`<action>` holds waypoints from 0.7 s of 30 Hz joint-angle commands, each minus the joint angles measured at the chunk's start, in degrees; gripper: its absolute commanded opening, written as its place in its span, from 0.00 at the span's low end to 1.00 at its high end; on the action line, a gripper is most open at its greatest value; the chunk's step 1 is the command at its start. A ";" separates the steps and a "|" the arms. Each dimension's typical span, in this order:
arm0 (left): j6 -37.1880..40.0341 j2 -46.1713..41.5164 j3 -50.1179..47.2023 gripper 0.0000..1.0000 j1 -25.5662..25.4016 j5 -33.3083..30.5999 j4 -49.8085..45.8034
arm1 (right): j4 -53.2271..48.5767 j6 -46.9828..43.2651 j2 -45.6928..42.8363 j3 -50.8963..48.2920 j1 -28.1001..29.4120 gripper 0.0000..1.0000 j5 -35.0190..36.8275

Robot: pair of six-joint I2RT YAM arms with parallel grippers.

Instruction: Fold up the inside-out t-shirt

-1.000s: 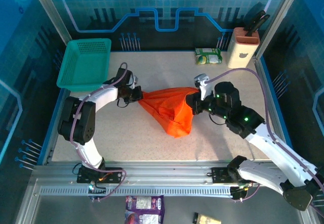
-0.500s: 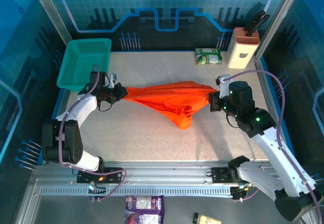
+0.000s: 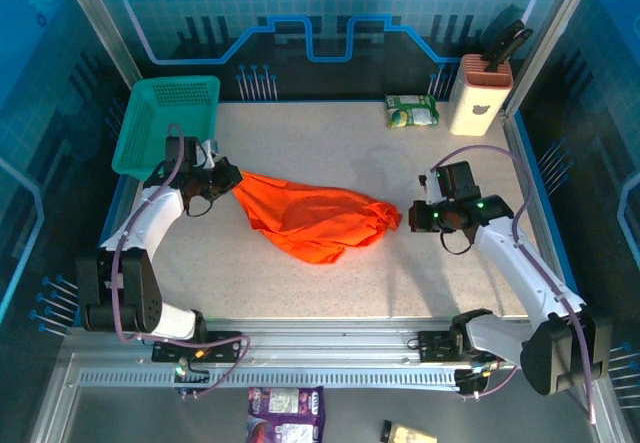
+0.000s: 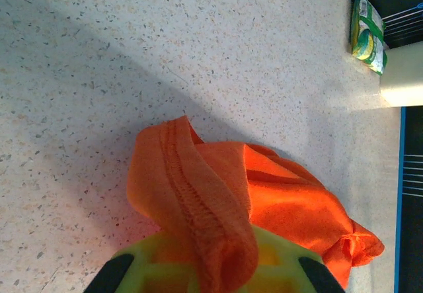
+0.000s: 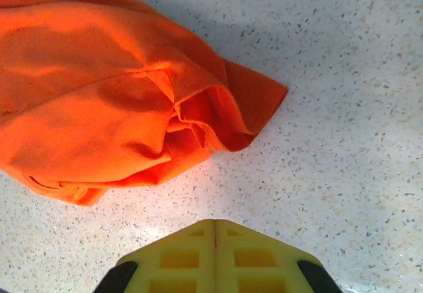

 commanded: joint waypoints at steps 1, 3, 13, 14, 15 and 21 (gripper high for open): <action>0.52 0.72 1.81 0.00 -1.07 0.61 -2.45 | 0.43 0.89 0.61 -1.91 -0.59 0.06 -1.71; 1.07 0.95 2.16 0.00 -1.91 -0.08 -3.08 | 1.99 0.66 2.28 -2.99 -0.55 0.14 -2.57; 4.36 0.60 4.09 0.07 -5.08 -5.29 -7.74 | 10.69 2.57 16.36 4.21 3.20 0.45 -9.02; 4.63 0.29 4.13 0.10 -5.14 -6.17 -8.43 | 11.06 4.21 17.96 5.22 3.65 0.45 -8.33; 4.90 -0.04 4.11 0.14 -5.18 -7.18 -9.07 | 11.51 6.01 19.44 5.99 4.00 0.46 -7.59; 5.41 -3.47 2.73 0.37 -5.21 -13.05 -11.97 | 17.73 12.48 24.36 6.94 4.50 0.47 -6.62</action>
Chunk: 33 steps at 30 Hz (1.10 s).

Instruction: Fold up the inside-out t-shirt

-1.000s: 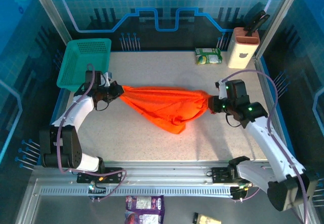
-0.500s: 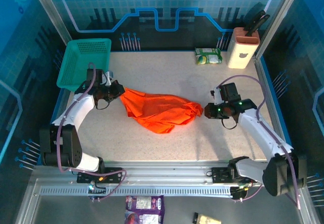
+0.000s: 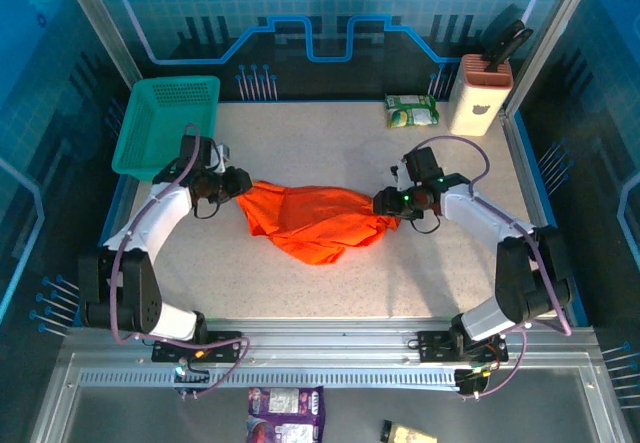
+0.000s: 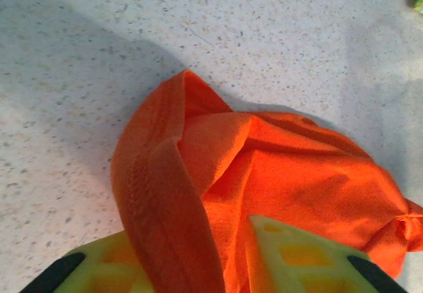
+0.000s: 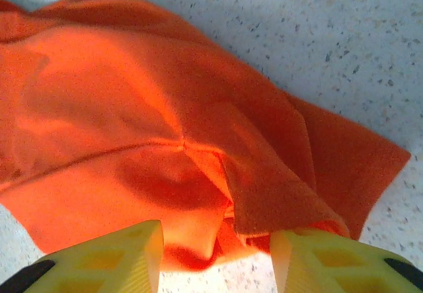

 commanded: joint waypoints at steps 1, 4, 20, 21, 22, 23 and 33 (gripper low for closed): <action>0.92 -3.89 -0.11 0.40 -0.11 -5.09 -3.41 | 4.66 5.10 2.51 1.78 0.56 0.47 -0.39; -0.29 -5.74 -1.55 0.44 -0.11 -7.78 -4.05 | 6.45 6.09 4.33 2.15 0.56 0.43 -0.43; -11.31 -13.51 -9.57 0.48 -9.81 -18.51 -18.04 | 4.12 4.79 -1.35 1.07 -1.37 0.00 2.39; -13.05 -13.70 -10.53 0.48 -10.48 -18.23 -17.60 | 3.87 4.79 -1.43 1.10 -1.39 0.00 2.47; -14.61 -13.90 -11.46 0.48 -10.92 -17.77 -17.10 | 3.82 4.71 -1.52 1.01 -1.47 0.00 2.43; -16.17 -13.67 -12.47 0.47 -11.41 -17.24 -16.37 | 3.78 4.71 -1.61 1.01 -1.46 0.00 2.43; -32.96 -12.66 -23.00 0.40 -13.03 -8.00 -1.42 | 2.92 4.43 -2.49 1.62 -1.49 0.00 2.25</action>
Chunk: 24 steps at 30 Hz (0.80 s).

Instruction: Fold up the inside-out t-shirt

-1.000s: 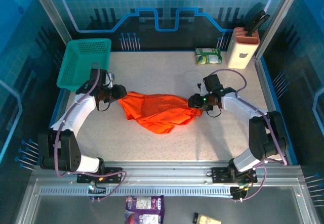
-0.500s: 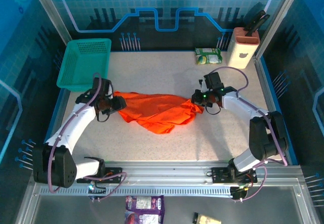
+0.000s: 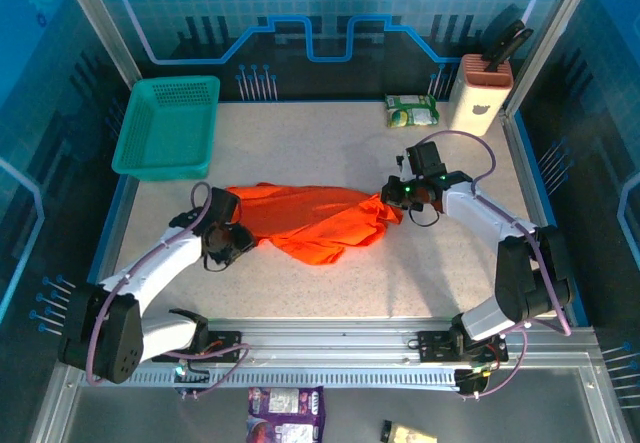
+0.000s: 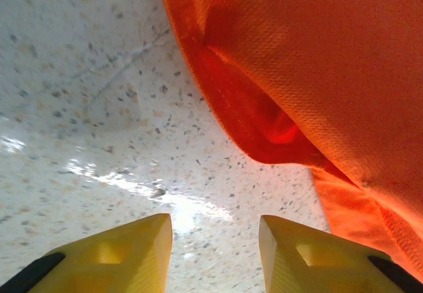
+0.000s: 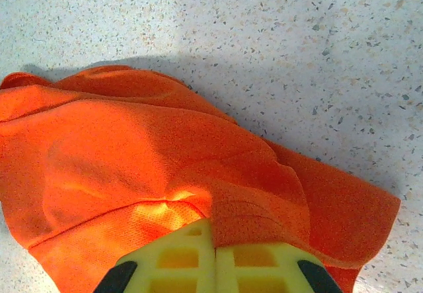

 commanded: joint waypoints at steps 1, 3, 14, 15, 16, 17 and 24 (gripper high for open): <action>-9.27 0.20 -2.61 0.40 -0.26 4.57 7.49 | -1.31 -0.87 -2.02 0.64 -0.55 0.00 0.30; -13.08 0.00 -3.95 0.42 -0.26 5.31 10.14 | -1.45 -0.87 -2.34 0.72 -0.52 0.00 0.45; -27.52 1.77 -9.02 0.36 -0.09 8.56 24.84 | -2.55 -1.22 -3.98 1.04 -0.36 0.00 1.49; -27.60 1.89 -9.04 0.36 -0.09 8.47 25.23 | -2.64 -1.22 -4.16 1.08 -0.37 0.00 1.58; -27.63 2.03 -9.04 0.35 -0.09 8.44 25.58 | -2.64 -1.22 -4.23 1.06 -0.39 0.00 1.56; -27.63 2.24 -8.95 0.35 -0.09 8.58 25.94 | -2.72 -1.14 -4.31 1.04 -0.41 0.00 1.57; -28.27 4.72 -8.95 0.34 -0.17 9.84 28.75 | -2.56 -0.78 -4.65 0.87 -0.19 0.00 1.63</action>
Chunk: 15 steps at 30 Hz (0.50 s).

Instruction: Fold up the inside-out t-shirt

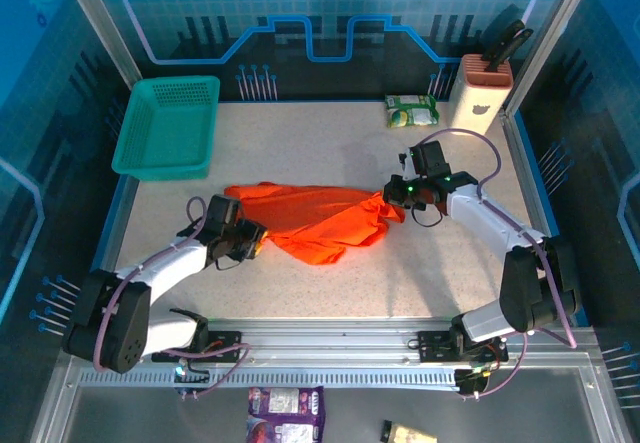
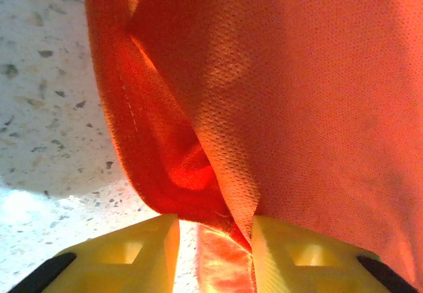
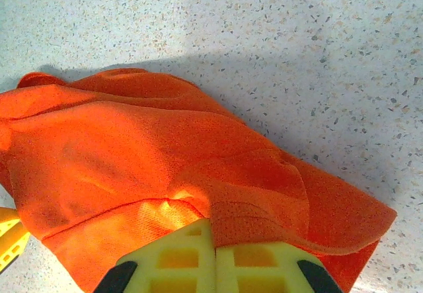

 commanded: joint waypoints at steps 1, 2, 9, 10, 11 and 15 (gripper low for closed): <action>-1.16 1.59 -0.49 0.31 -0.17 1.89 2.14 | -1.05 -0.38 -1.45 0.90 -0.20 0.00 0.97; -1.14 1.87 -0.62 0.27 -0.24 2.05 2.78 | -1.11 -0.45 -1.46 0.93 -0.10 0.00 1.01; -1.49 3.55 -0.89 0.25 -0.17 1.75 4.10 | -1.23 -0.45 -1.96 0.77 -0.17 0.00 1.23; -1.51 3.80 -0.89 0.26 -0.22 1.71 4.38 | -1.30 -0.45 -1.99 0.76 -0.15 0.00 1.23; -1.44 4.08 -0.76 0.27 -0.17 1.67 4.56 | -1.35 -0.45 -2.23 0.83 -0.16 0.00 1.23; 0.08 5.68 0.40 0.18 -0.17 0.91 5.01 | -1.86 -0.61 -3.39 1.11 -0.10 0.00 1.67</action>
